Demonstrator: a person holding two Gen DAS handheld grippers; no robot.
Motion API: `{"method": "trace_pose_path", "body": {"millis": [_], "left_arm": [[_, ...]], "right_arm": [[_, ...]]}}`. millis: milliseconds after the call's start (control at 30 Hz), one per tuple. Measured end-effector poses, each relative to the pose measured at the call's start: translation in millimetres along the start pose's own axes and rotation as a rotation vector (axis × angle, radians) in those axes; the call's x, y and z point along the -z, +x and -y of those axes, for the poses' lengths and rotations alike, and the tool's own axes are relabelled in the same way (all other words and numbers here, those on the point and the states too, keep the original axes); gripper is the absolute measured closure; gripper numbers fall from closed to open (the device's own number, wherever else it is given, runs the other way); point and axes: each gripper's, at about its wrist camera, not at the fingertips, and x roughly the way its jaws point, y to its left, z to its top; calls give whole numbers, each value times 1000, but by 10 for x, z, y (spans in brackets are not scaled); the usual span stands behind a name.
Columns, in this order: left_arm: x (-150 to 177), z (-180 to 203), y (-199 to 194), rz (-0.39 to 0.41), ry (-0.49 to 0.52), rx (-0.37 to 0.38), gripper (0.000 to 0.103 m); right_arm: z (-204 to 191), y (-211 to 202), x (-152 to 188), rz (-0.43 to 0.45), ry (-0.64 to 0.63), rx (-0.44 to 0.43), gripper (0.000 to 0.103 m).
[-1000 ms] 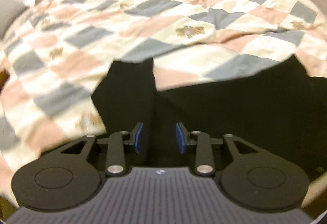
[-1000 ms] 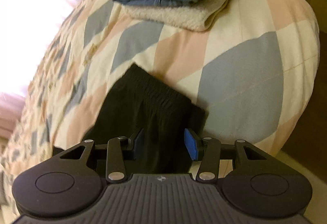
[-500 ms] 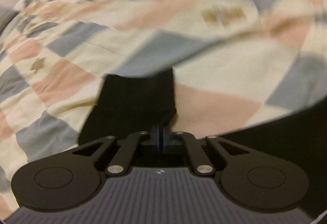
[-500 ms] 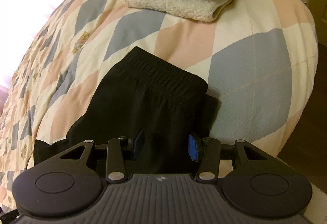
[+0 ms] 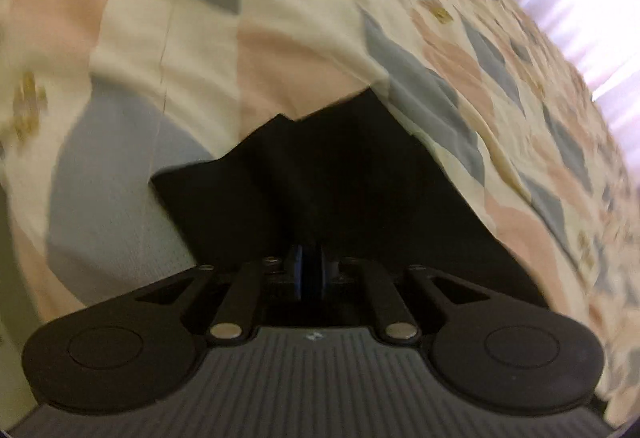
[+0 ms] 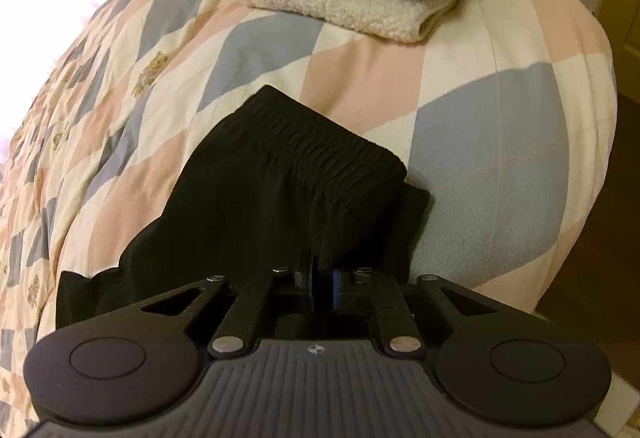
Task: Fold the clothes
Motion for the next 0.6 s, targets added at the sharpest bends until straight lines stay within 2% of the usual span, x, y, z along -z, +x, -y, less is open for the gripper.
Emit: {"method": "trace_pose_path", "body": {"millis": [100, 167, 200, 267, 300, 333, 367, 500, 600], "left_arm": [[-68, -113, 29, 13, -92, 66, 88], [-136, -149, 54, 14, -131, 83, 89], [-173, -108, 71, 12, -99, 64, 95], [-218, 11, -11, 37, -15, 47, 97], [-232, 82, -90, 59, 33, 45, 98], [-245, 153, -169, 81, 82, 43, 98], [-259, 224, -248, 102, 130, 41, 98], [-307, 413, -634, 191, 267, 57, 98], [-282, 374, -789, 205, 302, 37, 97]], "right_arm": [[6, 9, -15, -14, 18, -11, 78], [5, 13, -20, -19, 17, -19, 73], [3, 15, -20, -19, 15, -20, 73], [4, 25, -11, -20, 9, -16, 77], [4, 27, -4, -17, 5, -6, 82], [4, 21, 0, -13, -1, 3, 93], [4, 6, -2, -8, -8, 3, 98], [-46, -124, -54, 16, -63, -18, 101], [-82, -247, -107, 38, -93, -62, 101]]}}
